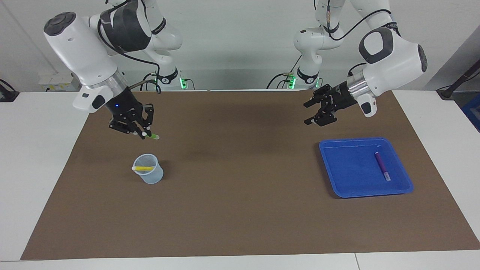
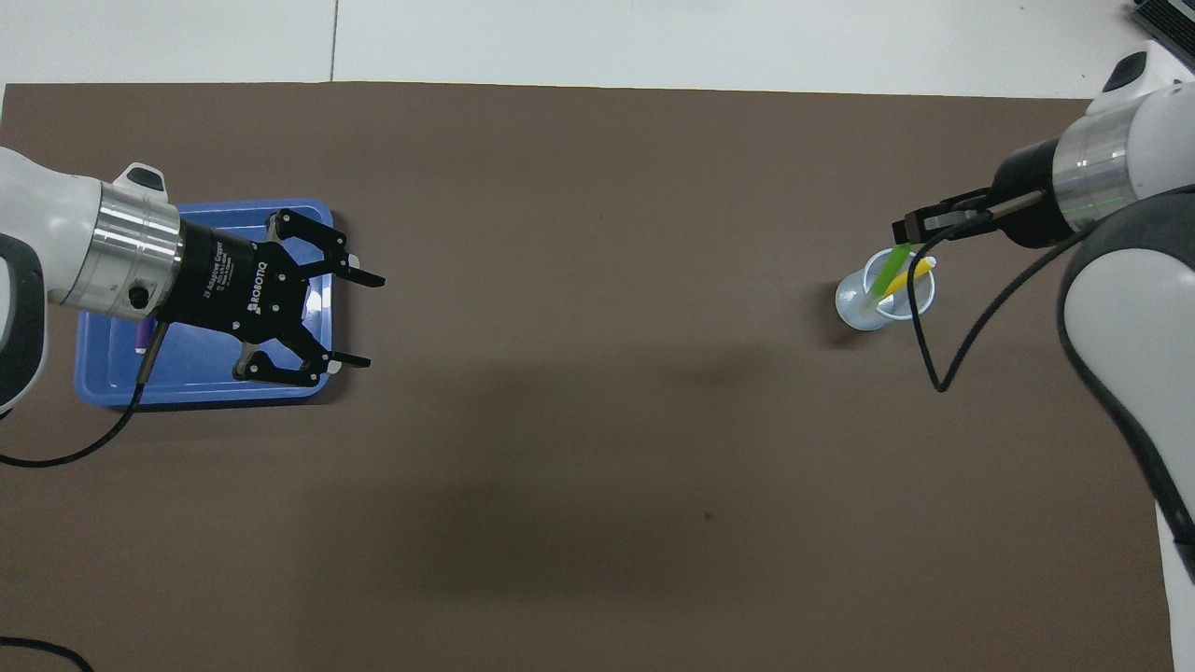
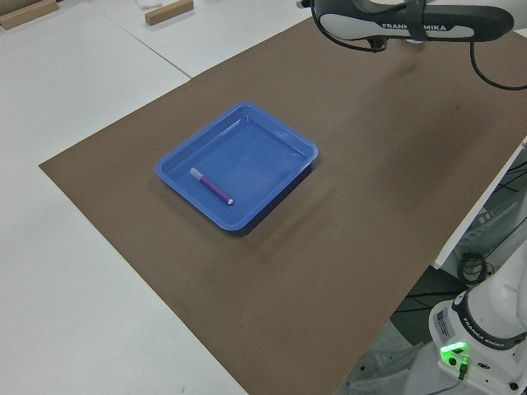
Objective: Right arm passes pens to left for tray arrangement
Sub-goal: 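Lift the green pen toward the left gripper while the left gripper opens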
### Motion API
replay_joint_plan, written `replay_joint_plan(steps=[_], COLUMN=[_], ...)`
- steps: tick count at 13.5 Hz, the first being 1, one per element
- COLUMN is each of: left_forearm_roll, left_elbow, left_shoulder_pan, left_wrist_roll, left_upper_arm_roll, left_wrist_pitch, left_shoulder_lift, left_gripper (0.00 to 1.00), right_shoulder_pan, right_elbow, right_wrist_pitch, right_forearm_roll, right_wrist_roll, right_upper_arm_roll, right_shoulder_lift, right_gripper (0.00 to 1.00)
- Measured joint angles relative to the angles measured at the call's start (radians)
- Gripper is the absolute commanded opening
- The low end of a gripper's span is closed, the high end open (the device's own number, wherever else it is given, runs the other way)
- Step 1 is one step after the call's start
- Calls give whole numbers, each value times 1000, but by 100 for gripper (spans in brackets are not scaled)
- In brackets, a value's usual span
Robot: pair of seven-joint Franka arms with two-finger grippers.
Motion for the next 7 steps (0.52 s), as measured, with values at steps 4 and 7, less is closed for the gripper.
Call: replay_joint_plan(steps=[4,7], left_forearm_roll=[-45,-45], left_elbow=[15,21], left_shoulder_pan=[-33,-65], left_wrist_roll=[-176,-311], left_upper_arm_roll=[-8,-17], left_wrist_pitch=[39,90], left_shoulder_lift=[0,0], left_gripper=[78,75], right_shoulder_pan=[141,216], right_elbow=[0,1], right_wrist_pitch=[55,132], right_forearm_roll=[68,137], right_wrist_roll=[367,553], right_upper_arm_roll=[8,9], right_shoulder_lift=[17,36], right_gripper=[4,4])
